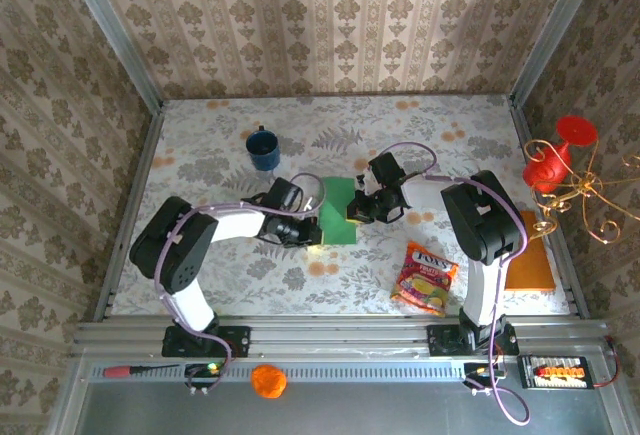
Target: Fold a paper plane with a square sheet of paper (pick it up from the middle)
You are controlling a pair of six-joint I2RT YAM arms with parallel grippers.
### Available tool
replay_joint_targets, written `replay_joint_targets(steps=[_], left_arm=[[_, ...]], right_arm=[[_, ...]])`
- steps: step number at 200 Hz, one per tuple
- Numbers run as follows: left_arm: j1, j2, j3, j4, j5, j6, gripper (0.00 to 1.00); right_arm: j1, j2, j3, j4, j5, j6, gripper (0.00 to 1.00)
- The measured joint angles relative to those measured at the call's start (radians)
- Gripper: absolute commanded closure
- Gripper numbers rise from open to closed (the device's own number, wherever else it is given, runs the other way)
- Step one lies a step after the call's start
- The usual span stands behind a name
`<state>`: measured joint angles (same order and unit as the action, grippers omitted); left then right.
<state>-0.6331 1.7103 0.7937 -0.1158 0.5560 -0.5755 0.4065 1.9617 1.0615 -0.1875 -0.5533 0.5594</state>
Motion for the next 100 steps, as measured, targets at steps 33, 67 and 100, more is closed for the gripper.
replay_joint_targets(steps=[33,67,100], left_arm=[[0.012,-0.051,-0.015,-0.106,-0.03,0.034,1.0],[0.055,-0.127,-0.02,-0.138,-0.066,0.024,1.0],[0.095,-0.194,-0.034,-0.032,-0.089,-0.038,0.92]], right_arm=[[0.0,0.0,0.001,0.0,0.0,0.0,1.0],[0.005,-0.007,0.016,-0.014,-0.001,-0.008,1.0],[0.024,-0.003,0.066,-0.071,0.02,-0.031,1.0]])
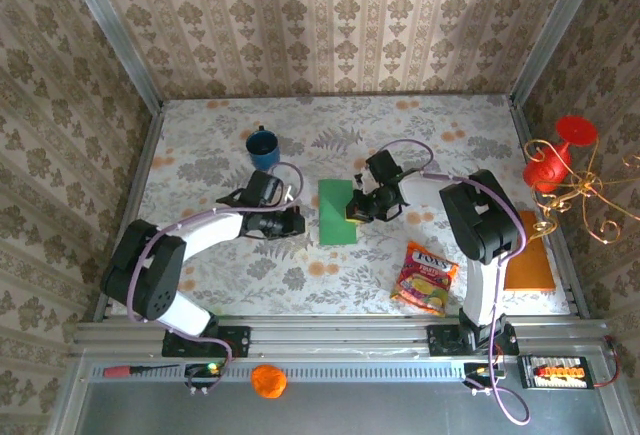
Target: Fold a paper plane with a square sheet of paper (pick it up from the middle)
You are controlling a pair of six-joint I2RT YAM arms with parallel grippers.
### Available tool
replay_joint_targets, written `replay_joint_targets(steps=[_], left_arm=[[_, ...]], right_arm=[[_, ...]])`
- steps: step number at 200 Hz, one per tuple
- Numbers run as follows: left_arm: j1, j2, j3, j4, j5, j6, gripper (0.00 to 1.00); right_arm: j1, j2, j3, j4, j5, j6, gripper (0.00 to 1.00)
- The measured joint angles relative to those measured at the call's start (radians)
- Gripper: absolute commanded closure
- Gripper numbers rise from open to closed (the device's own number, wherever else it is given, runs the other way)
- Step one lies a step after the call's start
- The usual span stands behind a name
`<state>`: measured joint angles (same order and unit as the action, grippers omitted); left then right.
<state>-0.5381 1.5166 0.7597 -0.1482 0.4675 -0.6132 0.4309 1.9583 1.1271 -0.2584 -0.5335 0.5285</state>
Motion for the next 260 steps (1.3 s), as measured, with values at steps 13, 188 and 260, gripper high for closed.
replay_joint_targets(steps=[13,188,260], left_arm=[[0.004,0.01,0.001,0.039,-0.006,-0.024,0.85],[-0.016,0.356,0.219,0.259,-0.006,-0.245,0.73],[-0.017,0.394,0.28,0.162,-0.028,-0.248,0.73]], right_arm=[[0.007,0.008,0.025,-0.021,0.011,-0.013,1.0],[-0.004,-0.383,-0.323,0.044,0.117,0.286,0.5],[-0.005,-0.338,-0.348,0.151,0.018,0.338,0.51]])
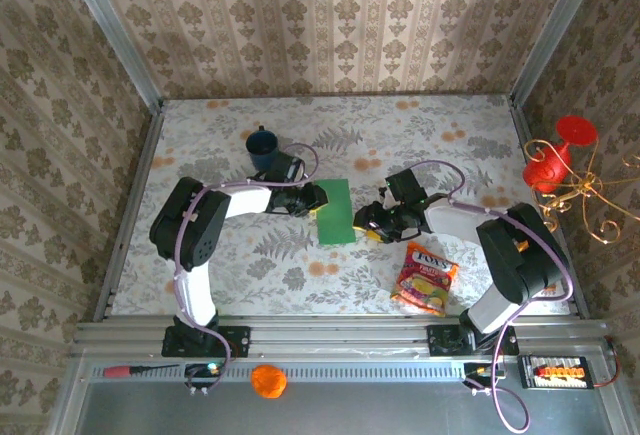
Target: Fold a paper plane with a square sheet of paper (pick it up from the middle)
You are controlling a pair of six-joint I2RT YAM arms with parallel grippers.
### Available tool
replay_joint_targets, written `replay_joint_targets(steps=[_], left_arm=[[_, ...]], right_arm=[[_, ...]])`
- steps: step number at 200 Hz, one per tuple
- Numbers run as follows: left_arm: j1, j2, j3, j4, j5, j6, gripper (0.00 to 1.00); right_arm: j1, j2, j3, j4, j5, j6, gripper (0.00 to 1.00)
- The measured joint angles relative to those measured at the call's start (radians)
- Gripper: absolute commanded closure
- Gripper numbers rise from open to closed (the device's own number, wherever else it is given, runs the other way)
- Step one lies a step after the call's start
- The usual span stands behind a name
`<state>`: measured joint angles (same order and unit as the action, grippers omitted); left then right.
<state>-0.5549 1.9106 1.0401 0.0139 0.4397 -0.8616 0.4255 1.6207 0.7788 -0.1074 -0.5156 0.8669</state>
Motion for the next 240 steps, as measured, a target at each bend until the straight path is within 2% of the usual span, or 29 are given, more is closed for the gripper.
replay_joint_targets(steps=[77,123,240], left_arm=[[0.0,0.01,0.03,-0.049,-0.003,0.0,0.73],[0.0,0.013,0.032,-0.052,-0.003,0.0,0.73],[0.0,0.013,0.037,-0.06,-0.003,0.0,0.73]], right_arm=[[0.0,0.064,-0.002,0.068,-0.099,0.008,0.63],[0.0,0.086,-0.002,0.082,-0.117,0.008,0.64],[0.0,0.103,-0.002,0.138,-0.159,0.05,0.81]])
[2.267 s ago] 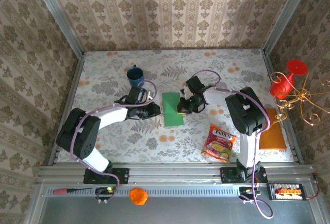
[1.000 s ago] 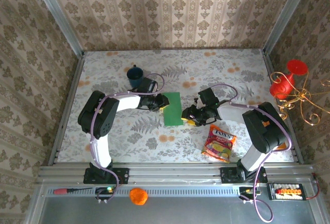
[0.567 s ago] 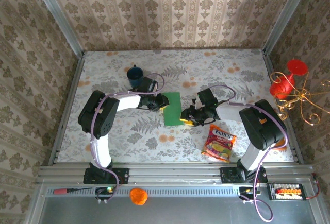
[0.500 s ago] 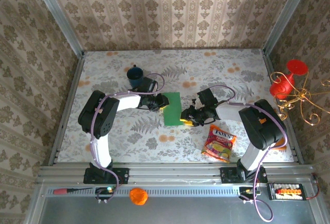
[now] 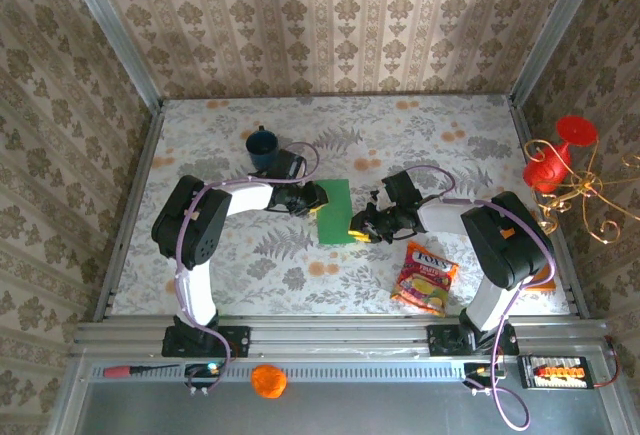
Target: Fold a paper plane with a square sheet of paper (pick it up from the middle)
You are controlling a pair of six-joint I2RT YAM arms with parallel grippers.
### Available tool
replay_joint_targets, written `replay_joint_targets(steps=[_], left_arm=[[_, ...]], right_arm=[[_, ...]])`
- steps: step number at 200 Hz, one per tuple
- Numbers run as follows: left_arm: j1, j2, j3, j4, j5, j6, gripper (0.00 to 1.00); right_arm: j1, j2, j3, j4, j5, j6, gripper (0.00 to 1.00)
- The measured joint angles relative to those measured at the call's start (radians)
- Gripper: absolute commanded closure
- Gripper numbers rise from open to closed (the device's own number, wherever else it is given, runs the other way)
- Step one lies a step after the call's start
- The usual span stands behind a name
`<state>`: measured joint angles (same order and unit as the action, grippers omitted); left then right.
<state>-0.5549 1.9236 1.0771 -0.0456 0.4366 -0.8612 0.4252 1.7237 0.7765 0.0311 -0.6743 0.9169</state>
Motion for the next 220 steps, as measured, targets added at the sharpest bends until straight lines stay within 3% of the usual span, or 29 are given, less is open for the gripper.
replay_joint_targets(steps=[53,220], left_arm=[[0.0,-0.001,0.0,0.002,0.004,0.001,0.73],[0.017,0.042,0.033,0.012,0.057,0.08,0.92]], right_arm=[[0.0,0.0,-0.005,0.0,0.003,0.006,0.95],[-0.009,-0.035,0.001,-0.126,0.022,-0.031,0.97]])
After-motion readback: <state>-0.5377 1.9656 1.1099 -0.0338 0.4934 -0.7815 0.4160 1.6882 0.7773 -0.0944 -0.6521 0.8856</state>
